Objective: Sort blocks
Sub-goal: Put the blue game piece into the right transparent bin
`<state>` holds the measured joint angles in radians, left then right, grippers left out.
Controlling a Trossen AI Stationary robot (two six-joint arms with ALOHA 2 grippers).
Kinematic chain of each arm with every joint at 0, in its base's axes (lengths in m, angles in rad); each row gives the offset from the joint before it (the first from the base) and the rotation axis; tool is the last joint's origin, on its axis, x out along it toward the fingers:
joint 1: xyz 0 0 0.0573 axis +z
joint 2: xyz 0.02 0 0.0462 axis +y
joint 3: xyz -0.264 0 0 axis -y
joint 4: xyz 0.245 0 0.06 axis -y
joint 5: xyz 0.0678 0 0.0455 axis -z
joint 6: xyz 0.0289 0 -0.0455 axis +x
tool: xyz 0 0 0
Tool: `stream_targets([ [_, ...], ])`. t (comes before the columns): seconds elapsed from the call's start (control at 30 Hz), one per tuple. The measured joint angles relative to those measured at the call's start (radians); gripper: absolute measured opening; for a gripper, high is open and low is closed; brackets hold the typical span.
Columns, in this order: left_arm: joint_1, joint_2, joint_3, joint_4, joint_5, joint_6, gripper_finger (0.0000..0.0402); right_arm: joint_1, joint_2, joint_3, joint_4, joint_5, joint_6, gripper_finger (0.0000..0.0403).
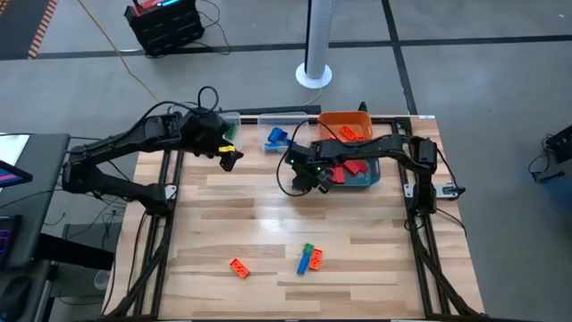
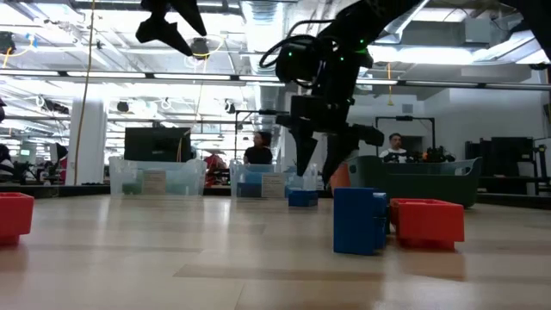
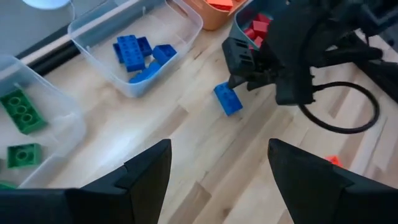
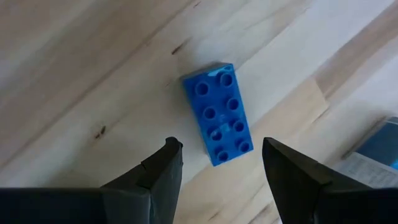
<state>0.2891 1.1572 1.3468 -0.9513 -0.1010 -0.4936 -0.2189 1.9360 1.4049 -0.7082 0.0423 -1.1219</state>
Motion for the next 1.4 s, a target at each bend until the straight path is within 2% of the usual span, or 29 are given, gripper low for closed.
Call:
stream_targets([
  [0.13,-0.016,0.001,0.000,0.005,-0.015,-0.031,0.0261,-0.015,0.000,-0.014,0.029,-0.067,0.040,0.0228],
  [0.77,-0.020,0.001,0.000,0.000,-0.042,-0.049,0.0261,-0.019,0.082,-0.034,0.104,-0.097,0.078,0.0225],
  [0.9,-0.020,0.001,0.000,-0.002,-0.042,-0.046,0.0261,-0.019,0.082,-0.036,0.081,-0.110,0.106,0.0202],
  [1.2,-0.020,0.001,0.000,-0.003,-0.046,-0.019,0.0261,-0.011,0.081,-0.028,0.073,-0.160,0.219,0.0100],
  [1.4,-0.020,0.001,0.000,-0.004,-0.059,0.040,0.0261,-0.019,0.079,0.066,0.070,-0.201,0.357,0.0097],
])
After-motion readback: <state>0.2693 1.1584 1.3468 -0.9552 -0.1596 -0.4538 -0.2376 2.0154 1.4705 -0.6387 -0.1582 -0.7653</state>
